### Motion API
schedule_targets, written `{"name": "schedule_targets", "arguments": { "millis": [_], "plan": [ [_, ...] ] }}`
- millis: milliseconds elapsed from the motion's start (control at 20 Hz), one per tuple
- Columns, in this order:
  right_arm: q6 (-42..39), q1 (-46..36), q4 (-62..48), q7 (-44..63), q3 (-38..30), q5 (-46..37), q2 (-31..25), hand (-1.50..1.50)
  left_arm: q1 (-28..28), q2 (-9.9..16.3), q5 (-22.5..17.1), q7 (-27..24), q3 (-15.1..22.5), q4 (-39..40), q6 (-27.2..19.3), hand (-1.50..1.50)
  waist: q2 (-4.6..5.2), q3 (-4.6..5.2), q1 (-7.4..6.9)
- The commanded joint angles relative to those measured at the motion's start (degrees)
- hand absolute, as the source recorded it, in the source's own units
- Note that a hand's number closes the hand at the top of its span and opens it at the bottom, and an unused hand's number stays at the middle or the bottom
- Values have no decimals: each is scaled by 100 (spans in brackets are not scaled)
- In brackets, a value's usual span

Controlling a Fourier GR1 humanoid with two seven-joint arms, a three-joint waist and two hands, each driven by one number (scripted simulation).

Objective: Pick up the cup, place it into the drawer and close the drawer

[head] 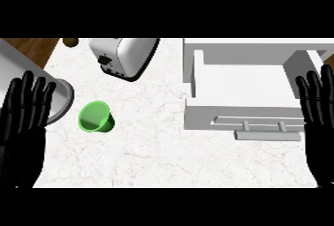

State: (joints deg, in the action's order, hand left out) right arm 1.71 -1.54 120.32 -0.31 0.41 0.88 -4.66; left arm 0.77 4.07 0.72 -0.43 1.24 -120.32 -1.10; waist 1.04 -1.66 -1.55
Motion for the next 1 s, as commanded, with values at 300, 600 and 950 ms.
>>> {"name": "schedule_targets", "arguments": {
  "millis": [300,600,950],
  "plan": [
    [-500,197,-87,381,389,449,8,-150,-737,-390,-245,52,-571,1180,-817,-150,-94,169,189],
    [-463,-122,-293,467,184,442,13,-150,-1536,-324,-325,182,-650,1661,-1060,-150,-102,166,167],
    [-744,-379,-566,547,-355,882,-167,-150,-1261,-299,-318,-74,-448,1744,-1178,-150,-104,166,155]
  ]
}}
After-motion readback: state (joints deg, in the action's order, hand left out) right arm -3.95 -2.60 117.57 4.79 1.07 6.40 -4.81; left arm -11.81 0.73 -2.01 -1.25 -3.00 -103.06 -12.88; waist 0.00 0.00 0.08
